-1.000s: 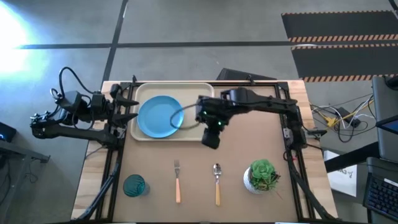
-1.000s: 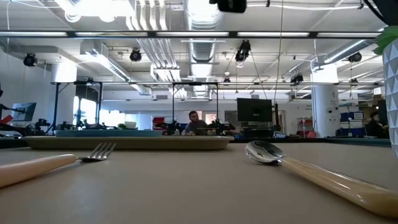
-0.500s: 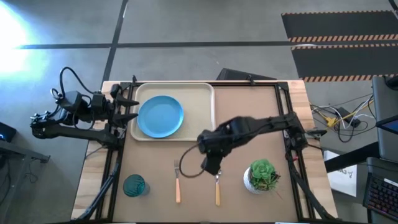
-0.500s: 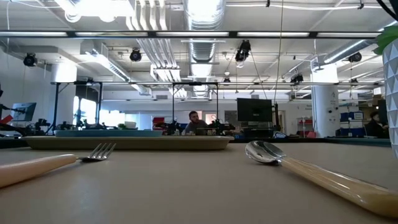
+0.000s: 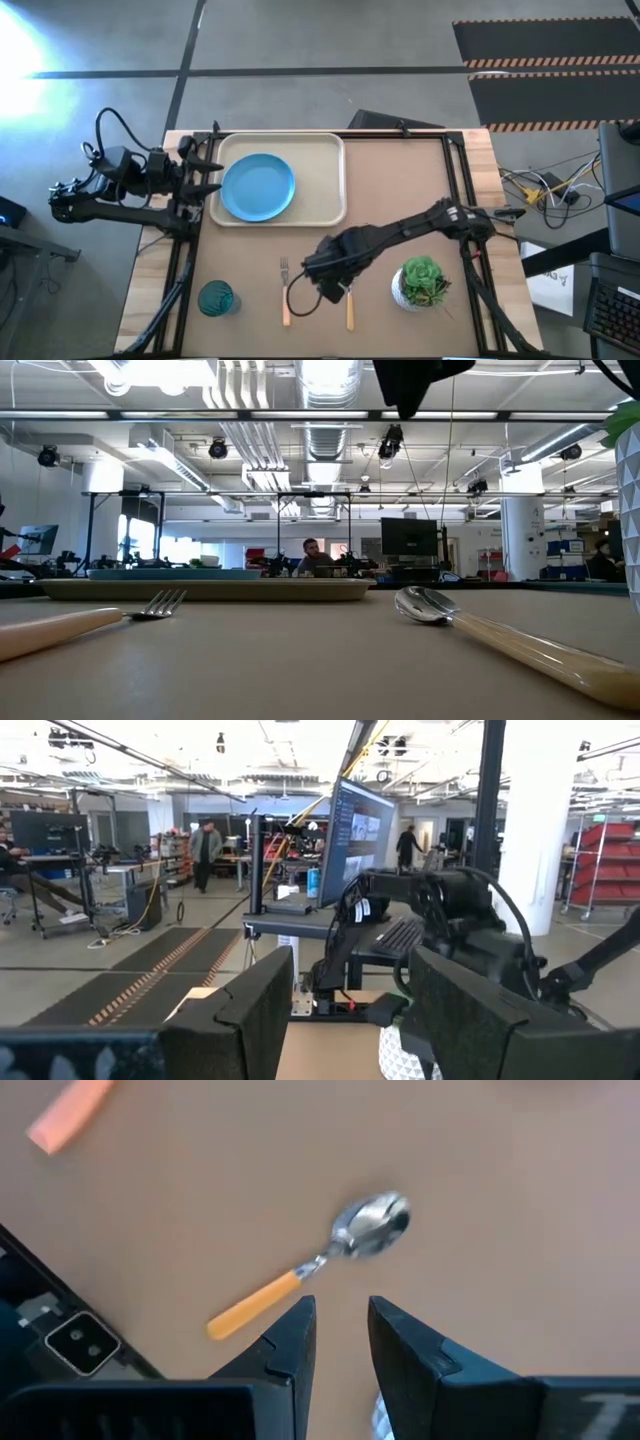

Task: Pick and place plate/cup/fork/spoon on tray
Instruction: Put the orange spoon on the white serving tray to the right of the light blue plate

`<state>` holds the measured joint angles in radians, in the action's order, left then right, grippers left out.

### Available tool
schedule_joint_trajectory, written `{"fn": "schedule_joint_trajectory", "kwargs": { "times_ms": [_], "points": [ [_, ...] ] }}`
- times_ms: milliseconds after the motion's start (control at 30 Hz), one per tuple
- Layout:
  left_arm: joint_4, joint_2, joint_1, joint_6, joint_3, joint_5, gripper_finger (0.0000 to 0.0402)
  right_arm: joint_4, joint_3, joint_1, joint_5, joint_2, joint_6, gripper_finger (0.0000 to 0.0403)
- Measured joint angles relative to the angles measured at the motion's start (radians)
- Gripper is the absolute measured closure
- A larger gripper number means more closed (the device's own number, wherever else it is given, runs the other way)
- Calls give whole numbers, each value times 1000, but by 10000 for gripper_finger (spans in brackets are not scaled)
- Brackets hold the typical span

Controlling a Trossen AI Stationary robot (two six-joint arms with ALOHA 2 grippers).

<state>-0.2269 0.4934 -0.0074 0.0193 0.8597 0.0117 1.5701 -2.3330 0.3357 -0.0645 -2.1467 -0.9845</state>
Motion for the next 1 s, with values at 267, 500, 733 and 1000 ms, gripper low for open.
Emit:
{"fn": "schedule_joint_trajectory", "kwargs": {
  "times_ms": [267,500,733,1000],
  "points": [
    [-1,1,0,0,0,-15,217,1,10,77,-19,-11,-250,319],
    [0,2,1,0,0,-39,217,-50,57,143,52,-13,-456,319],
    [0,2,1,0,0,-49,217,-194,193,168,65,-15,-543,319],
    [0,-6,1,0,0,-74,217,-400,361,172,20,-10,-573,319]
  ]
}}
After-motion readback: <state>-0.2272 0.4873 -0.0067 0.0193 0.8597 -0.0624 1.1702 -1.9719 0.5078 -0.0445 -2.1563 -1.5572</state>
